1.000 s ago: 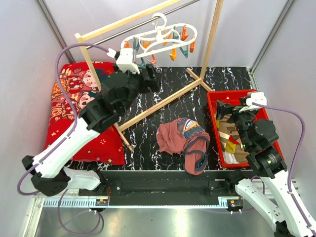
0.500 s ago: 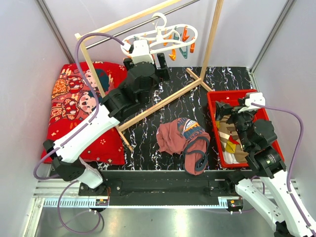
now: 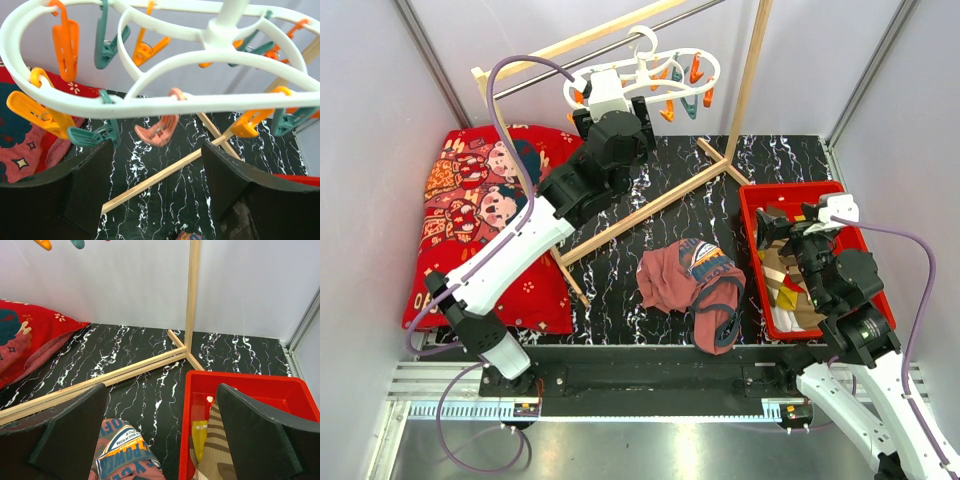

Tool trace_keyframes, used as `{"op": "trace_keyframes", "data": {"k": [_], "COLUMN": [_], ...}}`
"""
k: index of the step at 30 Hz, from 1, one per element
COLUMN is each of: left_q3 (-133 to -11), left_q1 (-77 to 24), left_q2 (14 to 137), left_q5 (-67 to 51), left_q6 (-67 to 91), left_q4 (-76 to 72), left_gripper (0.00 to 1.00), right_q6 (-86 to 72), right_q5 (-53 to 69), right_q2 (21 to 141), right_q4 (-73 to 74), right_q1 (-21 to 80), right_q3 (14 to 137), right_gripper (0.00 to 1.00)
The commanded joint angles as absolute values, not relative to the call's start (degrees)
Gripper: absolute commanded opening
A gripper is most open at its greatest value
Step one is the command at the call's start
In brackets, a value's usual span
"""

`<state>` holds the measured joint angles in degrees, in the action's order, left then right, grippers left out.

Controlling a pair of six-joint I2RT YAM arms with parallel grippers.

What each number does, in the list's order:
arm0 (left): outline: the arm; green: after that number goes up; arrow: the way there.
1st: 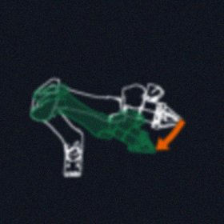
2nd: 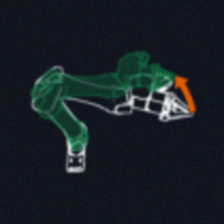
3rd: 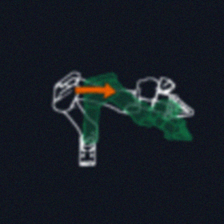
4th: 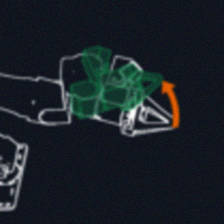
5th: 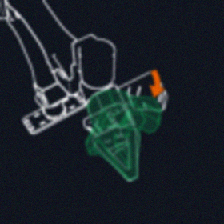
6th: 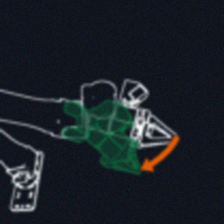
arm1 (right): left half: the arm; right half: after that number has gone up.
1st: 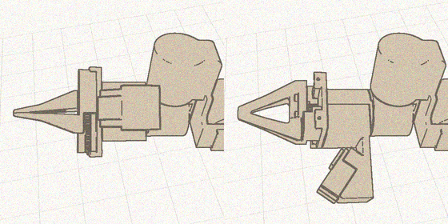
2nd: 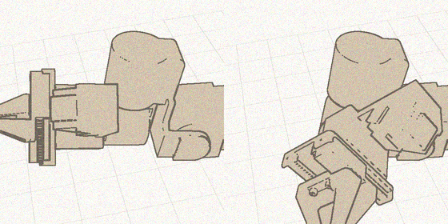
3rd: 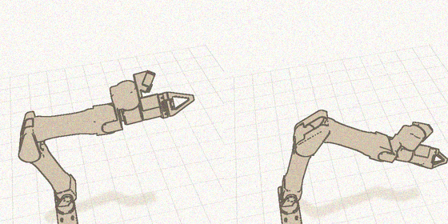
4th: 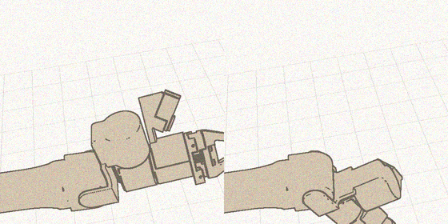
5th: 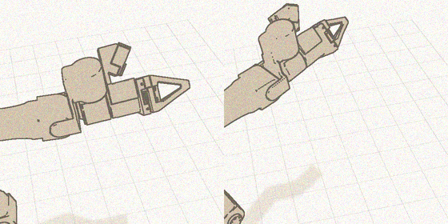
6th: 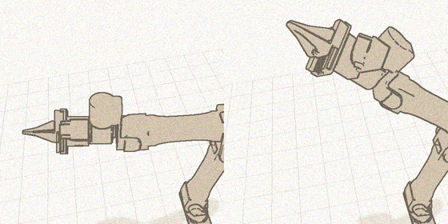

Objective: Clip the socks to the hanger
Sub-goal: Open the clamp at the hanger.

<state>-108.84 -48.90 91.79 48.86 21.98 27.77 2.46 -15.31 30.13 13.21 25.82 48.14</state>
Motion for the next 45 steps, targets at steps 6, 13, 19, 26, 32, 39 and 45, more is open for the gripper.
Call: {"op": "trace_keyframes", "data": {"k": [6, 13, 19, 26, 32, 39, 45], "left_q3": [-113.9, -114.7, -114.43, -112.94, -110.92, -109.42, -109.16], "left_q1": [-47.29, -46.06, -45.62, -45.61, -45.0, -43.77, -43.33], "left_q2": [93.87, 94.75, 94.57, 92.9, 91.06, 89.12, 88.24], "left_q5": [48.43, 47.2, 45.71, 44.74, 43.16, 39.91, 36.74], "left_q6": [22.59, 22.5, 22.41, 22.06, 22.32, 22.76, 22.15], "left_q4": [26.54, 26.54, 26.54, 26.46, 26.54, 27.24, 27.86], "left_gripper": [0.74, 0.69, 0.61, 0.47, 0.35, 0.22, 0.11], "right_q6": [2.37, 2.29, 2.2, 2.11, 1.32, 0.35, -2.46], "right_q5": [-13.54, -12.13, -11.34, -9.93, -8.35, -4.93, 3.77], "right_q2": [28.21, 27.86, 28.12, 28.74, 30.23, 32.87, 38.93], "right_q4": [11.25, 10.72, 10.81, 10.9, 13.0, 16.0, 16.35], "right_q1": [25.66, 25.66, 25.66, 25.66, 25.66, 25.66, 25.66], "right_q3": [46.58, 45.97, 45.97, 46.23, 47.63, 49.83, 53.26], "right_gripper": [1.0, 1.0, 1.0, 1.0, 1.0, 1.0, 1.0]}}
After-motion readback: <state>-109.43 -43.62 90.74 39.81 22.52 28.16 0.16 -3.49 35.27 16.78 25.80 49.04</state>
